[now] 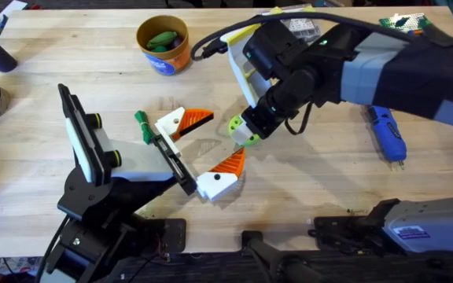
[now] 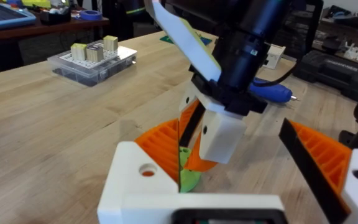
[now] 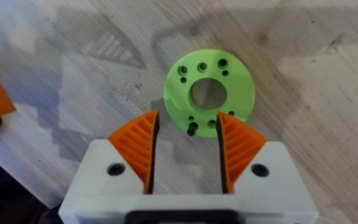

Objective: Pick up the gripper from the table and insert it into the empty holder that is missing its gripper. Then pick up a screw, insert it into the mounting hole, and use the screwdriver to tighten it. Finally, clean up the table by picking up the vegetable and placing it into the bucket.

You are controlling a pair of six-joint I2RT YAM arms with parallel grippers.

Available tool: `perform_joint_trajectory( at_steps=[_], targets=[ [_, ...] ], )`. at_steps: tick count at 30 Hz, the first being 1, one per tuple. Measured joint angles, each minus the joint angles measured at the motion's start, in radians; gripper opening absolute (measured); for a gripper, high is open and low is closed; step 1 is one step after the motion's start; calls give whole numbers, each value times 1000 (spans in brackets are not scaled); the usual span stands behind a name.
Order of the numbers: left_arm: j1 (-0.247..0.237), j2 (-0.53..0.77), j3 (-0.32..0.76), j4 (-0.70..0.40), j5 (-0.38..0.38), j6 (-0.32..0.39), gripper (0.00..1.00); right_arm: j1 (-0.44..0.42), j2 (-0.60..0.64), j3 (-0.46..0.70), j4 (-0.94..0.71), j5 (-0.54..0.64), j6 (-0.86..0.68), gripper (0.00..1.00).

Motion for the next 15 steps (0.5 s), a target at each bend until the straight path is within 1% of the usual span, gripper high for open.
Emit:
perform_joint_trajectory(
  at_steps=[5,8,10,15],
  targets=[
    [0,6,2,11,-1,0,989,8,3,0,-16,0,1,529],
    [0,6,2,11,-1,0,989,8,-16,0,-50,4,10,529],
    [0,6,2,11,-2,0,989,8,-64,0,-96,21,22,529],
    [0,6,2,11,-3,0,989,28,-255,0,-189,100,46,529]
  ],
)
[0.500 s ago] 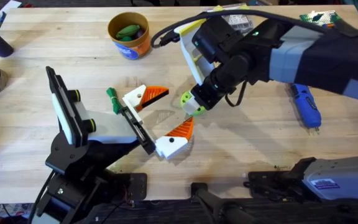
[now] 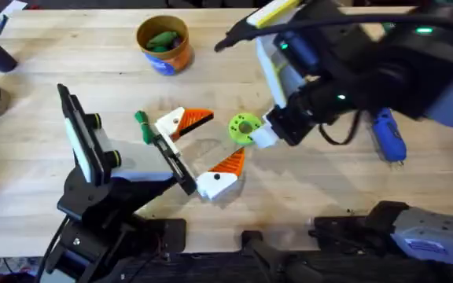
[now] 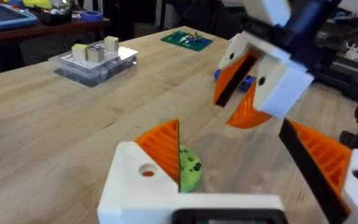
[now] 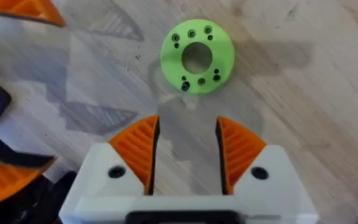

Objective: Pick up the gripper from the table and insert it into the empty holder that is missing its gripper. Then pick up a screw, insert it into the mounting hole, and use the screwdriver to tighten it. Finally, clean up the table by picking up the vegetable and placing it into the bucket.

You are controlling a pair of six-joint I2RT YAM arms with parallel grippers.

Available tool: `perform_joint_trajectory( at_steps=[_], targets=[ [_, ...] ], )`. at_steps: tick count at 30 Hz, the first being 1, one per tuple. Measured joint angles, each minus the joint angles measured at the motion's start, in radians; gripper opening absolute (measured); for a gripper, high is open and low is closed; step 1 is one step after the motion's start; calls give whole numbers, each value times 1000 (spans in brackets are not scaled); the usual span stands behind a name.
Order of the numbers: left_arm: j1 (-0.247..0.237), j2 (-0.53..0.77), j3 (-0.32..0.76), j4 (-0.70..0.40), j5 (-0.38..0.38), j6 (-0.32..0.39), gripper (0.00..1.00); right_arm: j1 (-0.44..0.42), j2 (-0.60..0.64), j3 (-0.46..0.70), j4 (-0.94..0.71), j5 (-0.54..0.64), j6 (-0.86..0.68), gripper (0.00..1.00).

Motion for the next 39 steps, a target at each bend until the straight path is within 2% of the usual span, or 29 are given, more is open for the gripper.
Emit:
perform_joint_trajectory(
  at_steps=[3,7,8,12,23,34,35,36,39],
  targets=[
    [0,0,0,0,0,0,989,23,-77,-3,3,38,22,529],
    [0,0,0,0,0,0,989,54,-104,-65,99,68,65,529],
    [0,0,0,0,0,0,989,83,-77,-146,190,79,88,529],
    [0,0,0,0,0,0,989,114,-6,-205,277,87,97,529],
    [0,0,0,0,0,0,989,124,131,-212,348,96,72,529],
    [0,0,0,0,0,0,989,124,159,-212,371,98,58,529],
    [0,0,0,0,0,0,989,124,159,-212,374,98,57,515],
    [0,0,0,0,0,0,989,124,159,-212,376,99,52,292],
    [0,0,0,0,0,0,989,124,159,-212,377,100,51,187]
  ],
)
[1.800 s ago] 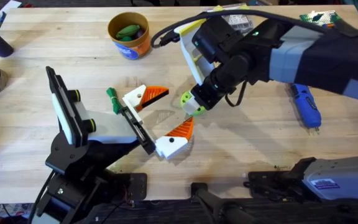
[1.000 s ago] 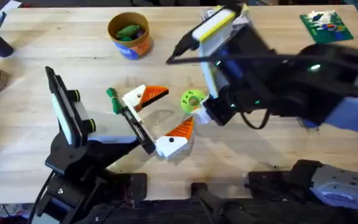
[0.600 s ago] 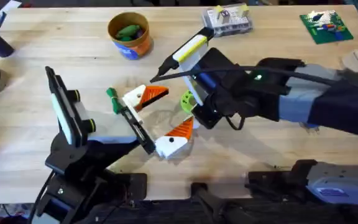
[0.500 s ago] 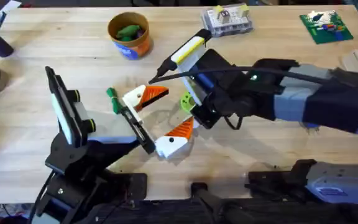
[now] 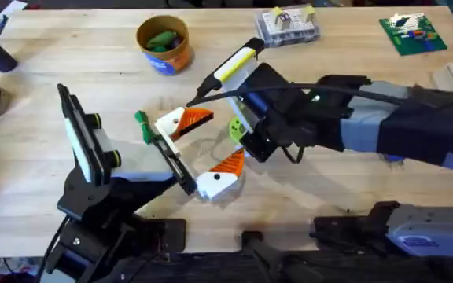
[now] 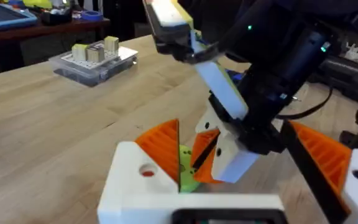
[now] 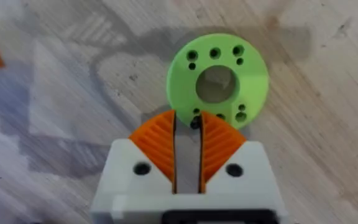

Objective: Pick up the gripper from the table and insert it into the empty holder that is missing its gripper. Then pick up a screw, insert it into the mounting hole, and use the screwdriver to tighten it. Finally, clean up the table by picking up the vegetable and placing it into the bucket.

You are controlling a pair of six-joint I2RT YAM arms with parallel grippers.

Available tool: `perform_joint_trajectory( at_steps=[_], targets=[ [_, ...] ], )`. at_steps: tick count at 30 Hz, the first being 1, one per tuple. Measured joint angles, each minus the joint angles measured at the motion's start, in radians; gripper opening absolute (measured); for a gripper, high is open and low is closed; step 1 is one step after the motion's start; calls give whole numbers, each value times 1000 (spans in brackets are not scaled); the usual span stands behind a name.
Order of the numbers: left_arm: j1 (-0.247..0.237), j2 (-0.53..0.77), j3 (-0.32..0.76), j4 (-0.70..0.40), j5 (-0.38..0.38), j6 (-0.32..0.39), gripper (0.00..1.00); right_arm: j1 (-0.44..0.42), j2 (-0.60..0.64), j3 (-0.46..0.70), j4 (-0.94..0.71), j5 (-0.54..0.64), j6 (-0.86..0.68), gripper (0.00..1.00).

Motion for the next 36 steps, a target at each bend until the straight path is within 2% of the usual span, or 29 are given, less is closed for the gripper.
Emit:
perform_joint_trajectory(
  at_steps=[2,4,5,21,24,28,36],
  targets=[
    [0,0,0,0,0,0,989,0,0,0,0,1,-2,127],
    [0,0,0,0,0,0,989,0,0,0,0,2,-3,23],
    [0,0,0,0,0,0,989,0,0,0,0,3,-1,11],
    [0,0,0,0,0,0,989,0,-33,27,-47,2,-1,7],
    [0,0,0,0,0,0,989,0,-74,85,-90,2,-1,7],
    [0,0,0,0,0,0,989,0,-111,217,-186,3,-1,7],
    [0,0,0,0,0,0,989,0,-108,480,-364,2,-13,7]
  ],
)
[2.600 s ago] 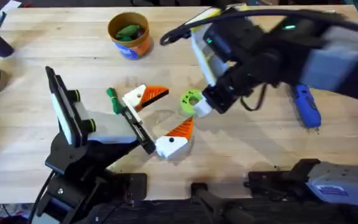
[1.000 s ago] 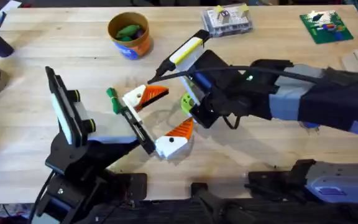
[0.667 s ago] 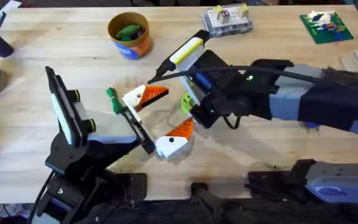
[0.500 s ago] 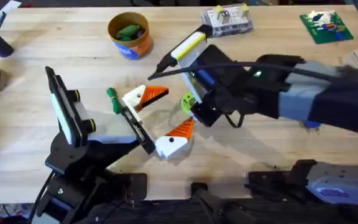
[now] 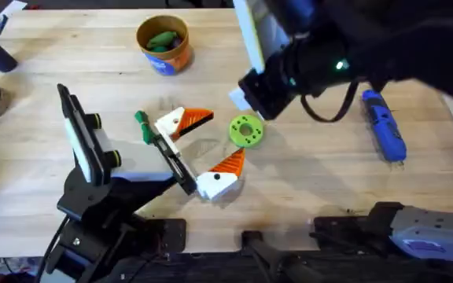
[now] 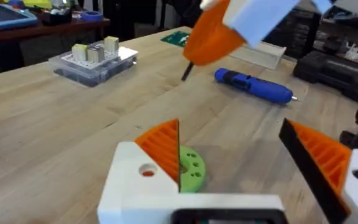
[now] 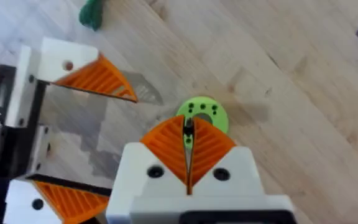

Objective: Pick up the gripper from the table and insert it into the empty holder that is missing its gripper. Then pick up a screw, insert it into the mounting hole, and use the screwdriver to tighten it. Finally, clean up the table by picking up the vegetable and placing it into the bucket.

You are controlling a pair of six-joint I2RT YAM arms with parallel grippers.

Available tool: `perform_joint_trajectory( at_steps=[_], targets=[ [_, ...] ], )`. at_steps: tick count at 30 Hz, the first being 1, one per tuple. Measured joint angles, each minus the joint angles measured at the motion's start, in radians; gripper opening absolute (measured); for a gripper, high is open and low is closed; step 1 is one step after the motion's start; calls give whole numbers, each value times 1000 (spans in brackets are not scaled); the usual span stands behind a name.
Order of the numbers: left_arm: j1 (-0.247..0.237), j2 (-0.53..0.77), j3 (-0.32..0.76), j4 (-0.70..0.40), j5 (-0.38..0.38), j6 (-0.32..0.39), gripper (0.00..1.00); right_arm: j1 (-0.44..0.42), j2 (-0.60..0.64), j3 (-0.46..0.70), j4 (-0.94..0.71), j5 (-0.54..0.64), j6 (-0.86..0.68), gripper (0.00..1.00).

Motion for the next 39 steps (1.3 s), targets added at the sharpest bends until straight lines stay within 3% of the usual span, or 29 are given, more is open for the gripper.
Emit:
perform_joint_trajectory(
  at_steps=[5,6,11,20,28,39],
  targets=[
    [0,0,0,0,0,0,989,1,52,141,-8,-24,-6,7],
    [0,0,0,0,0,0,989,11,119,230,-29,-46,-12,7],
    [0,0,0,0,0,0,989,66,224,329,-68,-71,-33,7],
    [0,0,0,0,0,0,989,164,257,347,-81,-122,-91,7],
    [0,0,0,0,0,0,989,173,268,349,-94,-197,-147,7],
    [0,0,0,0,-1,-7,986,173,305,352,-107,-183,-160,7]
  ],
)
